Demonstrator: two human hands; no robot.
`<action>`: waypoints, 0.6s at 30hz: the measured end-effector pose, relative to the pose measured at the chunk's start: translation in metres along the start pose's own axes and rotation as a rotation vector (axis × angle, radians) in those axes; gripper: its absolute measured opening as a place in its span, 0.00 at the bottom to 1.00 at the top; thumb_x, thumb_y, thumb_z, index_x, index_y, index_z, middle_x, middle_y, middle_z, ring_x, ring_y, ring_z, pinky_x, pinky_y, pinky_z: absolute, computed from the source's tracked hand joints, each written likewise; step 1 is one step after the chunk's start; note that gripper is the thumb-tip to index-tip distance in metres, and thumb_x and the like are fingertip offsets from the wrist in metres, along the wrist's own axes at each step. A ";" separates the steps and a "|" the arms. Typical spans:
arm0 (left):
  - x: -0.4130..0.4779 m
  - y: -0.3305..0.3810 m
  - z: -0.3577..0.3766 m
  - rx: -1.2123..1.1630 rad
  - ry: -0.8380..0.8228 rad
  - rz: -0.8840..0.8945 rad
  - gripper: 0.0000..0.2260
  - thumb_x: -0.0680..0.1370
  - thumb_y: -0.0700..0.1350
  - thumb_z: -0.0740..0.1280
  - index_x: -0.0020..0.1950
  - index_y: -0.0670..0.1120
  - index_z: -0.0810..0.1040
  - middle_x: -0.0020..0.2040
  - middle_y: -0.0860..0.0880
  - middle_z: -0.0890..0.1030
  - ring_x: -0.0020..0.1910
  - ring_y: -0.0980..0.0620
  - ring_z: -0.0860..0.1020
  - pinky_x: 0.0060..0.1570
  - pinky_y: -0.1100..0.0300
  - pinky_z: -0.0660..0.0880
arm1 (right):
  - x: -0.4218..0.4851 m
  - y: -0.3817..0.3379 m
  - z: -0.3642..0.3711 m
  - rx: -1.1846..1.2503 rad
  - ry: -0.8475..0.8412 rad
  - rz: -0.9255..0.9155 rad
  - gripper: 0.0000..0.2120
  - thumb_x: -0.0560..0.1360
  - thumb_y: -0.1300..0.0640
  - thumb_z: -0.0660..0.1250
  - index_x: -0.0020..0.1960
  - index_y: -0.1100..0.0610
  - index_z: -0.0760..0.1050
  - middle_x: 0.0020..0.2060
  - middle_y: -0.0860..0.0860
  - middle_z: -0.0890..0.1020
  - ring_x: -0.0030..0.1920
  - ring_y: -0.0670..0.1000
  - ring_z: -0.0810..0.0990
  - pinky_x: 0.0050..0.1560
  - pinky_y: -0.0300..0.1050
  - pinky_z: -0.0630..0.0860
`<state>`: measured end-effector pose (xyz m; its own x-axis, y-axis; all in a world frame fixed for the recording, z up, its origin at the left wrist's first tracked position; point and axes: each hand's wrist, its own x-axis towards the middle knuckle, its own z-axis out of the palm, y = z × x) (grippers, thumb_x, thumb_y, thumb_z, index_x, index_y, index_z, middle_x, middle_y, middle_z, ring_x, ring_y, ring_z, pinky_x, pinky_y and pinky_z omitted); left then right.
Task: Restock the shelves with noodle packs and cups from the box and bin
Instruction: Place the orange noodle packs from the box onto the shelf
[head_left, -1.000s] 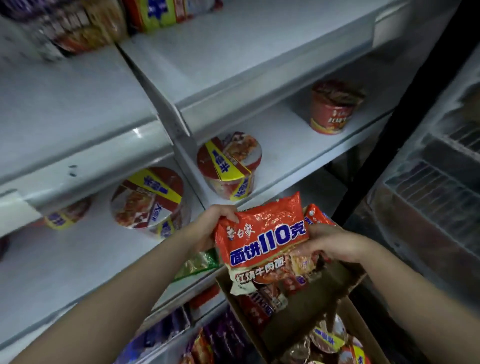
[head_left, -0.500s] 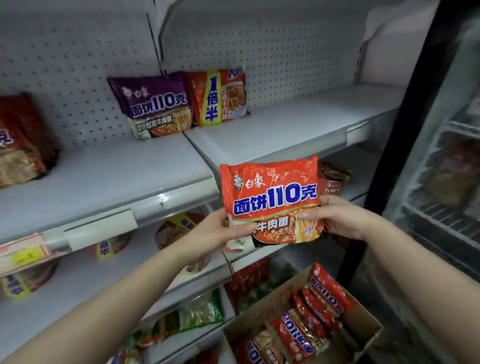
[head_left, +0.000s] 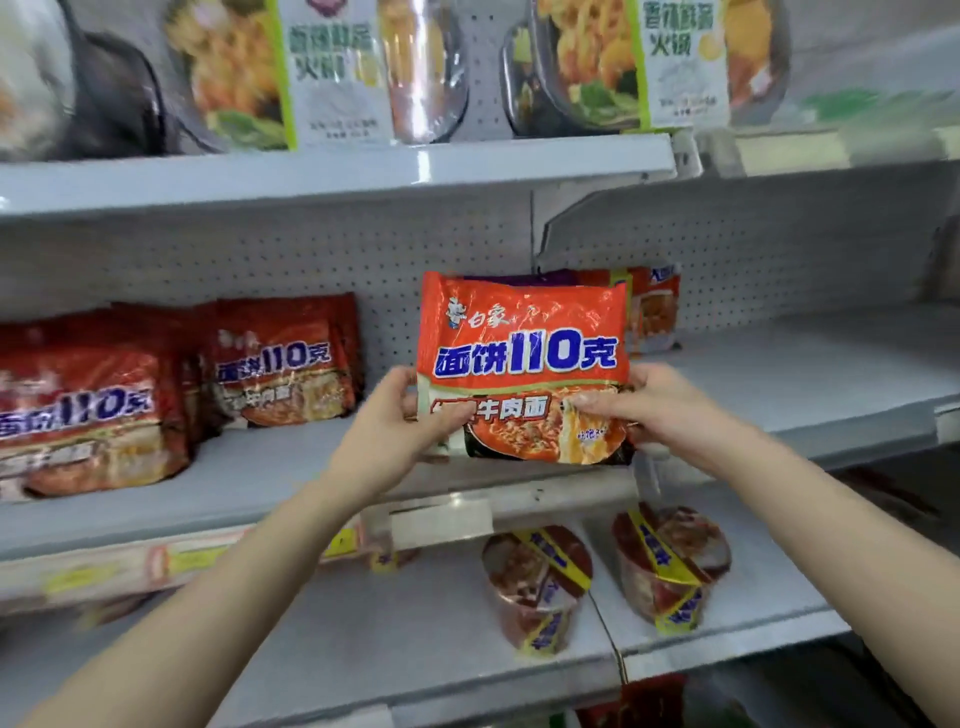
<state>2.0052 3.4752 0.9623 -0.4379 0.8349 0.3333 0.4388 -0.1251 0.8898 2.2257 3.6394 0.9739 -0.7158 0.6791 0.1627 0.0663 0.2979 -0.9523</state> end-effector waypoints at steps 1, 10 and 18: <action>-0.001 -0.008 -0.021 0.021 0.056 -0.021 0.22 0.70 0.50 0.75 0.59 0.46 0.72 0.48 0.50 0.86 0.45 0.53 0.85 0.40 0.56 0.82 | 0.015 -0.005 0.020 -0.029 -0.034 -0.010 0.20 0.65 0.51 0.77 0.55 0.52 0.79 0.49 0.47 0.86 0.49 0.48 0.86 0.49 0.45 0.80; -0.014 -0.074 -0.177 0.340 0.349 -0.247 0.24 0.73 0.51 0.76 0.64 0.48 0.68 0.55 0.49 0.83 0.51 0.50 0.82 0.55 0.47 0.79 | 0.126 -0.023 0.194 -0.168 -0.262 -0.093 0.12 0.70 0.60 0.77 0.51 0.54 0.79 0.43 0.45 0.83 0.33 0.33 0.80 0.33 0.25 0.73; 0.004 -0.091 -0.196 0.495 0.313 -0.265 0.33 0.75 0.48 0.73 0.74 0.48 0.59 0.60 0.56 0.77 0.55 0.53 0.77 0.56 0.58 0.71 | 0.188 -0.012 0.247 -0.294 -0.211 -0.142 0.17 0.69 0.51 0.78 0.55 0.49 0.78 0.51 0.46 0.83 0.42 0.38 0.80 0.42 0.29 0.75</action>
<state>1.8099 3.3850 0.9431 -0.7568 0.5981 0.2637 0.5615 0.3885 0.7306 1.9186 3.5975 0.9519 -0.8576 0.4732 0.2014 0.1307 0.5793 -0.8046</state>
